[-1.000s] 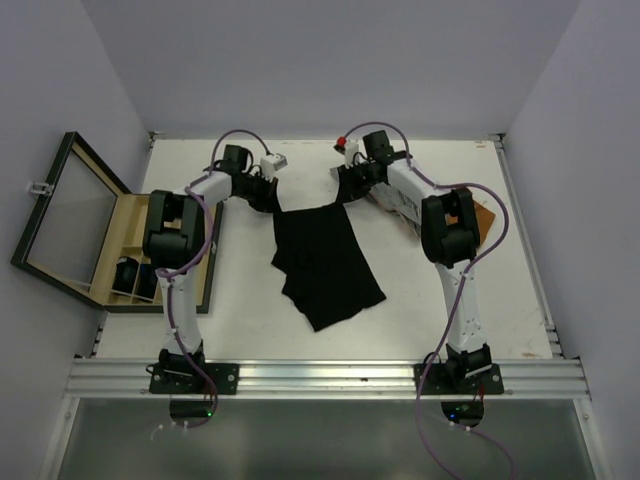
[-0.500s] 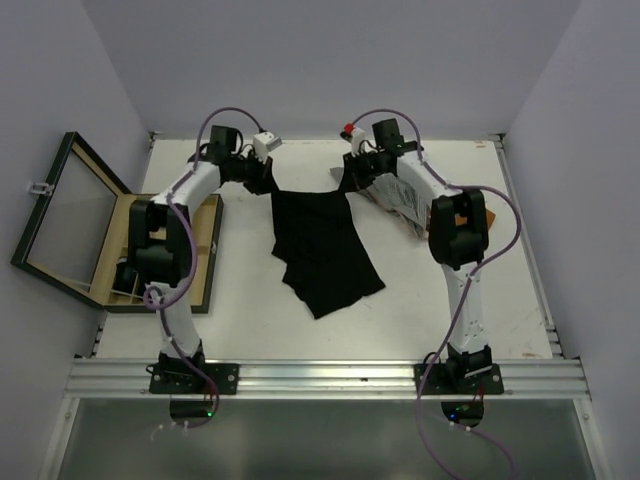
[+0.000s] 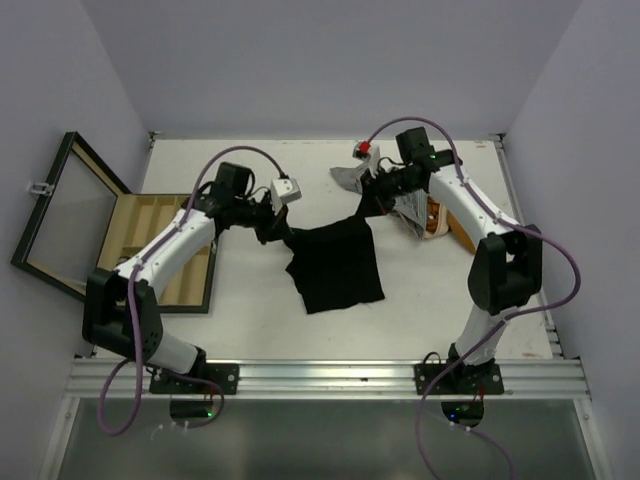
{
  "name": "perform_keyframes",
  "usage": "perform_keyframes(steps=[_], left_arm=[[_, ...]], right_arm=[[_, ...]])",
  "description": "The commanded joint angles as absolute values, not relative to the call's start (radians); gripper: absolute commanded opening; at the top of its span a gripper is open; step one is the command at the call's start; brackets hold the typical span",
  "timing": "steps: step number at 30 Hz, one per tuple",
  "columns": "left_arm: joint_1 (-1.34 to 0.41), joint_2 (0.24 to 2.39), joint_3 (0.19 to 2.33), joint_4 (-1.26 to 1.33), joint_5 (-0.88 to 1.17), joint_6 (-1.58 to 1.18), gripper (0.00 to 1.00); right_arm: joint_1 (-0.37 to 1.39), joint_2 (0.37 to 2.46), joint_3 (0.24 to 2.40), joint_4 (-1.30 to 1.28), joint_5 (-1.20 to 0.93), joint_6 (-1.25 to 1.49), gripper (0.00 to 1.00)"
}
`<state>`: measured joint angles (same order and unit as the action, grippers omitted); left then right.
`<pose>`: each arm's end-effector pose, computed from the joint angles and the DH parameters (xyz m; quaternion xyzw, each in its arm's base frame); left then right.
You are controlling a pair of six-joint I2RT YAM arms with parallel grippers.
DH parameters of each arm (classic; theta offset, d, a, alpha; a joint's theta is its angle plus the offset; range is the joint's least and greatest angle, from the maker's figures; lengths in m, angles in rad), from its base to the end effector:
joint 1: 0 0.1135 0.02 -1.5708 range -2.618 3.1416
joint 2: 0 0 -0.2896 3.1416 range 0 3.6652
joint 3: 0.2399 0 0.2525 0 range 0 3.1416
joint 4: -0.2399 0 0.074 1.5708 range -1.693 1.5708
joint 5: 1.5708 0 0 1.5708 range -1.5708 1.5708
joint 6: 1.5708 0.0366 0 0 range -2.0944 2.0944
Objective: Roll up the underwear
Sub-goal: Fold the underwear
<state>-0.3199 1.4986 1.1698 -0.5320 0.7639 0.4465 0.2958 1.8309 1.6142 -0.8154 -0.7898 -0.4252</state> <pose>0.2921 -0.1234 0.3038 0.4455 0.7585 -0.3284 0.3440 0.3732 0.1409 0.3136 -0.4096 0.7965 0.3542 0.2691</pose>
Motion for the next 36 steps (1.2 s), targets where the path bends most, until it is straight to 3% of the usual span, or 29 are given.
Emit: perform_keyframes(steps=[1,8,11,12,13,14,15,17,24,27,31,36], left_arm=[[-0.394,1.415,1.054,-0.546,0.795,0.460,0.00],[-0.567,1.368,0.914,-0.471,0.762,0.396,0.00],[-0.641,1.406,0.884,-0.422,0.755,0.367,0.00],[-0.661,1.417,0.876,-0.407,0.741,0.362,0.00],[-0.701,1.443,0.868,-0.385,0.723,0.356,0.19],[-0.716,1.460,0.871,-0.384,0.686,0.354,0.30],[-0.725,1.477,0.883,-0.403,0.683,0.360,0.41],[-0.727,1.505,0.926,-0.437,0.652,0.385,0.45],[-0.719,1.424,1.000,-0.459,0.623,0.391,0.48],[-0.649,1.450,1.019,-0.381,0.572,0.321,0.45],[-0.597,1.566,1.054,-0.312,0.531,0.230,0.43],[-0.591,1.712,1.107,-0.311,0.511,0.201,0.39]], right_arm=[[0.293,1.743,1.485,-0.931,-0.838,-0.564,0.01],[0.293,1.637,1.247,-1.090,-0.827,-0.797,0.06],[0.293,1.606,1.163,-1.106,-0.805,-0.851,0.10],[0.293,1.592,1.138,-1.111,-0.789,-0.864,0.17],[0.293,1.588,1.129,-1.112,-0.779,-0.871,0.24],[0.293,1.582,1.126,-1.124,-0.770,-0.876,0.37],[0.293,1.575,1.129,-1.137,-0.756,-0.882,0.42],[0.293,1.563,1.140,-1.158,-0.729,-0.881,0.48],[0.285,1.489,1.167,-1.082,-0.724,-0.758,0.42],[0.305,1.515,1.132,-0.959,-0.723,-0.542,0.36],[0.327,1.566,1.071,-0.760,-0.671,-0.355,0.31],[0.336,1.712,1.048,-0.707,-0.604,-0.264,0.24]])
